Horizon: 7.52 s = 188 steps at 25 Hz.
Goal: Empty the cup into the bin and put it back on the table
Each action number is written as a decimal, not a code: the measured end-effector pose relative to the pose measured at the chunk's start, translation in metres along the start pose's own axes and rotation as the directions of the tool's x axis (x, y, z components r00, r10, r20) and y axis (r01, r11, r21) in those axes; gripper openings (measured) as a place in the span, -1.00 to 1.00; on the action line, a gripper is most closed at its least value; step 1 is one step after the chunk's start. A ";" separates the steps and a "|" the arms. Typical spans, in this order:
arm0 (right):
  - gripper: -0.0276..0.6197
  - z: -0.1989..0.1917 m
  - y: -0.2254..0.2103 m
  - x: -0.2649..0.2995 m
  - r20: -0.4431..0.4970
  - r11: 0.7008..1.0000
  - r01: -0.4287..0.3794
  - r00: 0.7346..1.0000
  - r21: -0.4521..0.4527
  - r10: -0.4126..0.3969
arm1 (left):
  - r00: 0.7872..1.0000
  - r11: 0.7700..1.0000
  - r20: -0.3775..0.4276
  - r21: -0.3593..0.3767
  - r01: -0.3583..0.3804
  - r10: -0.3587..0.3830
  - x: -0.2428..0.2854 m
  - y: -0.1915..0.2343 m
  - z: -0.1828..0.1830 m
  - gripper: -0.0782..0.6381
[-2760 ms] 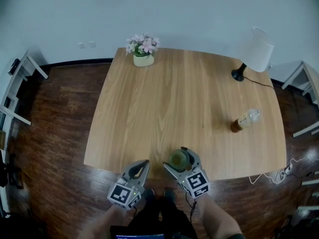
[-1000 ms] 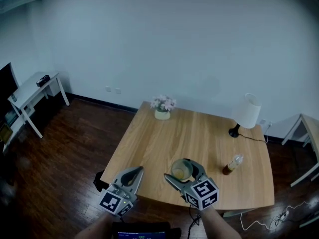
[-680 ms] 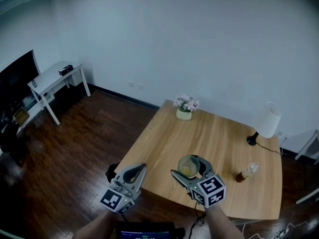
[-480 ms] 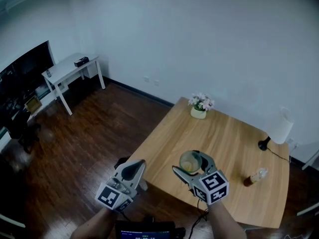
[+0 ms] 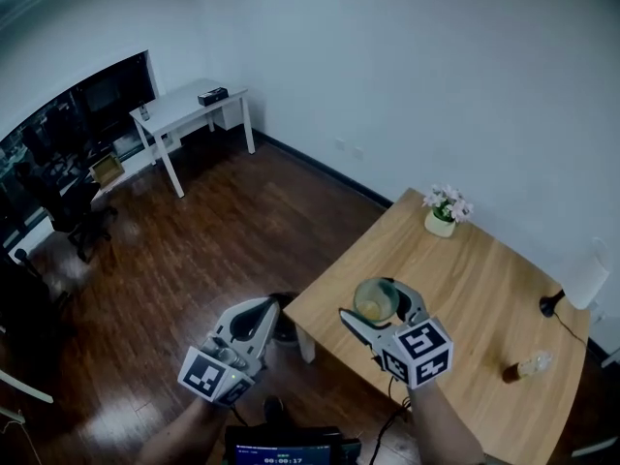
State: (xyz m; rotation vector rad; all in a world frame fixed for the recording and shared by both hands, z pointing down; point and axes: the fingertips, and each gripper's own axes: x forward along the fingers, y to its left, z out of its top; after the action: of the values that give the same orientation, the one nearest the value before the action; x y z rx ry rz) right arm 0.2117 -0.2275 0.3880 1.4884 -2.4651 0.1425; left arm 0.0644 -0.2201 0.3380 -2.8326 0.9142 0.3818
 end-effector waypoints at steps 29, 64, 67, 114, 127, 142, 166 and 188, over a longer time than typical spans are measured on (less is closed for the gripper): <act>0.33 0.056 0.018 0.206 -0.097 0.998 0.032 0.995 -0.051 -0.037 | 0.998 0.998 0.067 -0.055 0.006 -0.003 0.000 0.207 -0.012 -0.80; 0.32 0.048 -0.063 0.326 -0.318 0.929 -0.037 0.944 -0.368 -0.088 | 0.995 0.998 0.084 -0.009 -0.054 0.055 0.084 0.299 -0.027 -0.80; 0.32 0.054 -0.062 0.331 -0.330 0.898 -0.042 0.936 -0.439 -0.118 | 0.994 0.999 0.102 -0.006 -0.046 0.046 0.083 0.304 -0.027 -0.80; 0.32 0.052 -0.065 0.354 -0.410 0.470 -0.223 0.845 -0.854 -0.344 | 1.000 0.989 0.023 0.149 0.012 -0.016 0.069 0.290 -0.032 -0.80; 0.32 0.056 -0.056 0.360 -0.400 0.347 -0.275 0.839 -0.897 -0.368 | 1.000 0.989 0.024 0.145 0.002 -0.005 0.067 0.292 -0.032 -0.80; 0.32 0.053 -0.034 0.365 -0.384 0.177 -0.342 0.847 -0.923 -0.369 | 1.000 0.988 0.029 0.155 -0.006 0.002 0.063 0.295 -0.029 -0.80; 0.32 0.054 -0.030 0.368 -0.332 0.045 -0.342 0.859 -0.939 -0.389 | 0.999 0.988 0.037 0.157 -0.017 0.011 0.059 0.292 -0.026 -0.80; 0.32 0.055 -0.036 0.365 -0.349 0.105 -0.336 0.849 -0.936 -0.396 | 0.999 0.989 0.043 0.148 -0.006 0.000 0.063 0.290 -0.027 -0.80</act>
State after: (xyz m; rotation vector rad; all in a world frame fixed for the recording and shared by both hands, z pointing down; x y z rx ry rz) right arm 0.0728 -0.5686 0.4311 0.6158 -1.2926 -0.8943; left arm -0.0519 -0.4947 0.3300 -2.6780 0.8993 0.3578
